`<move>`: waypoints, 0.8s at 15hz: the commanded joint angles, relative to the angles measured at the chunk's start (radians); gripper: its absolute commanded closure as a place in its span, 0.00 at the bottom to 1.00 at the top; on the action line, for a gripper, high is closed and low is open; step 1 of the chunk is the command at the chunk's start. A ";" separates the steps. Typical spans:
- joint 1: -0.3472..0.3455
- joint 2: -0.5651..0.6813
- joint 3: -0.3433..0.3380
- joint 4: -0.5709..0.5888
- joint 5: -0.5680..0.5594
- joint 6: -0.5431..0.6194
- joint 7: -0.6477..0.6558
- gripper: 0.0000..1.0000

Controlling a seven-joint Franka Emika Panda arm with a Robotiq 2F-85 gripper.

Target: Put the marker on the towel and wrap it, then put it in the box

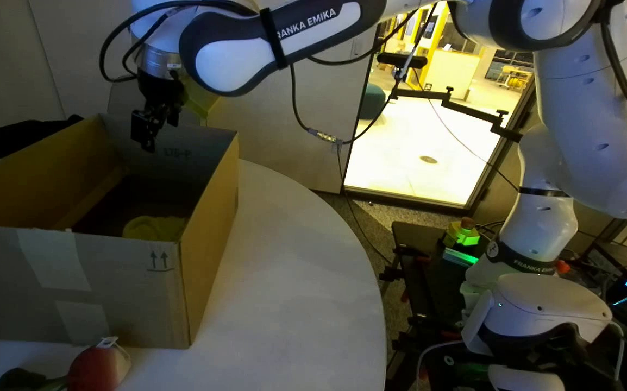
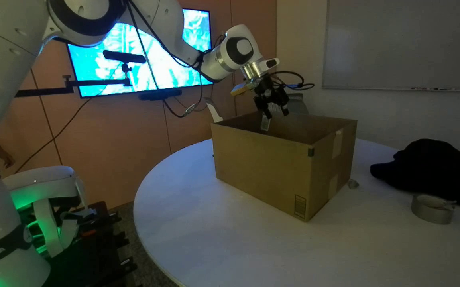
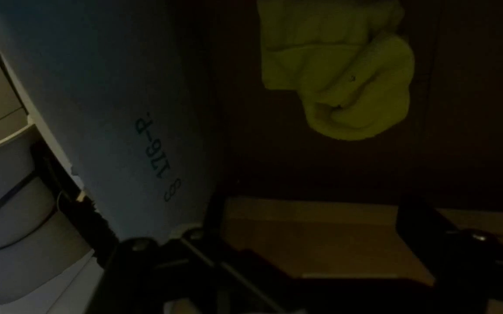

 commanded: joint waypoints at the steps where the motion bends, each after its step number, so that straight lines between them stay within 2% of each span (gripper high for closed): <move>1: 0.003 -0.205 -0.013 -0.171 -0.009 -0.031 -0.022 0.00; 5: -0.050 -0.396 0.013 -0.325 0.028 -0.153 -0.114 0.00; 12: -0.107 -0.756 0.044 -0.679 0.069 -0.366 -0.184 0.00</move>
